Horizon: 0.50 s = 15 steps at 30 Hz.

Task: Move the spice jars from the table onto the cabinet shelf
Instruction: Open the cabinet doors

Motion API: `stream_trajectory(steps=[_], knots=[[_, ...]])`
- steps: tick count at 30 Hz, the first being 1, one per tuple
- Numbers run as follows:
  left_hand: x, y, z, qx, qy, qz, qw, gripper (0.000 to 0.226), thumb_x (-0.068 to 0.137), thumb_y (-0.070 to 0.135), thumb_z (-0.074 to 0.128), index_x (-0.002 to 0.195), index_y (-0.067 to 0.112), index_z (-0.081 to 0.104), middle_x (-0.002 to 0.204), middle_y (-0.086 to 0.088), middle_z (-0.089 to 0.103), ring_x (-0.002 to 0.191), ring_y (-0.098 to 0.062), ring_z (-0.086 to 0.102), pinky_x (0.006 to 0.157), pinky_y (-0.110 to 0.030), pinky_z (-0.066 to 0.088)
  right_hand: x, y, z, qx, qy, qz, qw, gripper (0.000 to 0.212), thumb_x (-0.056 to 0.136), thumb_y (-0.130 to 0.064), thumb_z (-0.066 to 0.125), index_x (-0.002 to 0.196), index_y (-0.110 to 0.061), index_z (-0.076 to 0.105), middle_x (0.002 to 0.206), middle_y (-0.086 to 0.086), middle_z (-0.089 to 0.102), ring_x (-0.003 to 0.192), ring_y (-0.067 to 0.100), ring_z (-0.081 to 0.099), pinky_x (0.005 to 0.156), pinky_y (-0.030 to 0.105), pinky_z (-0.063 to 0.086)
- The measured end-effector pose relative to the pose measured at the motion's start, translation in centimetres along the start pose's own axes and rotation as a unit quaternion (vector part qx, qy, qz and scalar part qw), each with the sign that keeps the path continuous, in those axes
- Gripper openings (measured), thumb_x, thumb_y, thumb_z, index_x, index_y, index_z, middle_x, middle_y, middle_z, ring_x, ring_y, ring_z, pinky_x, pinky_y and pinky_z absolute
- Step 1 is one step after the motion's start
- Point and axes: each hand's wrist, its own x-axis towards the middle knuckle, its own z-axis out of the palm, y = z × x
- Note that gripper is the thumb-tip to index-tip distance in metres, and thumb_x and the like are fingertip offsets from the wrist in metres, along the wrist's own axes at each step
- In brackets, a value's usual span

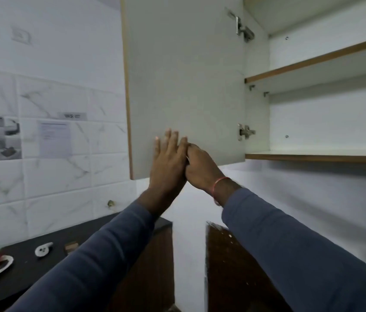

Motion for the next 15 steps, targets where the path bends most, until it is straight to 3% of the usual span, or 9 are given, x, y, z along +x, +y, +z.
stream_trajectory(steps=[2,4,10,15], knots=[[-1.3,3.6,1.8,-0.119,-0.033,0.043,0.991,0.057,0.087,0.002,0.052,0.141,-0.006,0.037,0.142,-0.026,0.044,0.134,-0.04,0.038,0.113,-0.048,0.028,-2.9,3.2,-1.5,-0.01,-0.002,0.044,0.999,0.055,0.078,0.008,0.043,0.131,-0.001,0.054,0.132,0.017,0.058,0.123,0.029,0.053,0.104,0.025,0.035],[-3.1,7.7,4.0,-0.214,-0.08,0.063,0.971,0.062,0.08,-0.004,0.053,0.14,-0.007,0.039,0.136,-0.024,0.05,0.126,-0.038,0.046,0.105,-0.046,0.039,-6.4,6.9,-2.9,-0.032,-0.011,0.102,0.994,0.053,0.078,0.007,0.045,0.129,-0.001,0.056,0.129,0.016,0.061,0.12,0.029,0.055,0.102,0.028,0.04],[-10.6,20.8,11.1,-0.353,-0.248,0.097,0.897,0.073,0.078,0.004,0.06,0.146,0.0,0.032,0.144,-0.018,0.042,0.133,-0.03,0.039,0.109,-0.038,0.034,-20.4,17.7,-6.1,-0.07,-0.046,0.281,0.956,0.05,0.08,0.0,0.048,0.129,-0.004,0.056,0.126,0.013,0.062,0.118,0.028,0.057,0.1,0.039,0.046],[-20.1,30.7,14.1,-0.412,-0.359,0.1,0.831,0.082,0.08,0.007,0.06,0.151,0.003,0.017,0.156,-0.02,0.021,0.147,-0.031,0.017,0.117,-0.041,0.025,-33.4,23.5,-7.7,-0.08,-0.05,0.387,0.917,0.038,0.084,-0.005,0.053,0.121,-0.005,0.062,0.118,0.016,0.066,0.11,0.031,0.061,0.092,0.032,0.048]])
